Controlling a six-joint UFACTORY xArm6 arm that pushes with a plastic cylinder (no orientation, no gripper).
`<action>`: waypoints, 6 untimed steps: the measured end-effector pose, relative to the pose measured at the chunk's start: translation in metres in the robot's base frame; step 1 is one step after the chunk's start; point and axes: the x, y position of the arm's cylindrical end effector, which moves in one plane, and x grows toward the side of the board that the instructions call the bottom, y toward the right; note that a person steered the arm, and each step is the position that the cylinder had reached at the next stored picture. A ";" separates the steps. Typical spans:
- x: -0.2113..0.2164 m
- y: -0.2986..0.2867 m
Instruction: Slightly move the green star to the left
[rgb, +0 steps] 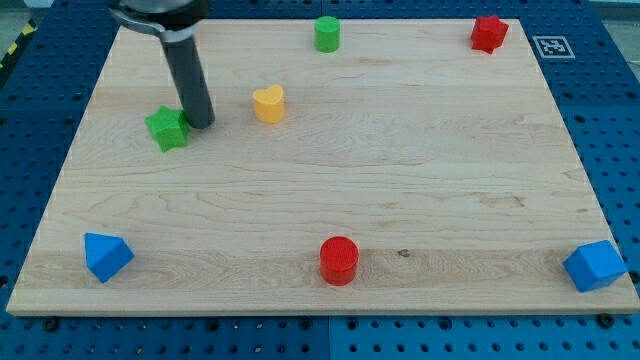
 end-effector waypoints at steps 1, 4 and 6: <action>-0.019 -0.003; -0.012 -0.127; 0.014 -0.127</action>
